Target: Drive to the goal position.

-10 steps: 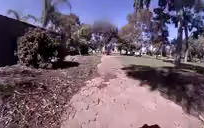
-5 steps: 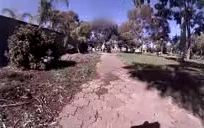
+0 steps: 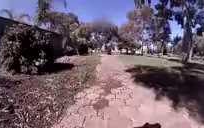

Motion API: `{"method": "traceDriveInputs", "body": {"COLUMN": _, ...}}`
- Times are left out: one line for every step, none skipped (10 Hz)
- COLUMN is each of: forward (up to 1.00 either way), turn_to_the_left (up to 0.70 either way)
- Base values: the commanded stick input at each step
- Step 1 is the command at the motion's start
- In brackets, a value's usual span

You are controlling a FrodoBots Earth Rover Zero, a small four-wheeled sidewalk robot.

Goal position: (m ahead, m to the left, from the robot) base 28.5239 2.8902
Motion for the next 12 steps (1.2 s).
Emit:
{"method": "traceDriveInputs", "body": {"forward": 0.70, "turn_to_the_left": 0.00}}
{"method": "traceDriveInputs", "body": {"forward": 0.70, "turn_to_the_left": 0.00}}
{"method": "traceDriveInputs", "body": {"forward": 0.70, "turn_to_the_left": 0.00}}
{"method": "traceDriveInputs", "body": {"forward": 0.70, "turn_to_the_left": 0.00}}
{"method": "traceDriveInputs", "body": {"forward": 0.70, "turn_to_the_left": 0.00}}
{"method": "traceDriveInputs", "body": {"forward": 0.70, "turn_to_the_left": 0.00}}
{"method": "traceDriveInputs", "body": {"forward": 0.70, "turn_to_the_left": 0.00}}
{"method": "traceDriveInputs", "body": {"forward": 0.70, "turn_to_the_left": 0.00}}
{"method": "traceDriveInputs", "body": {"forward": 0.70, "turn_to_the_left": 0.00}}
{"method": "traceDriveInputs", "body": {"forward": 0.70, "turn_to_the_left": 0.00}}
{"method": "traceDriveInputs", "body": {"forward": 0.70, "turn_to_the_left": 0.00}}
{"method": "traceDriveInputs", "body": {"forward": 0.70, "turn_to_the_left": 0.00}}
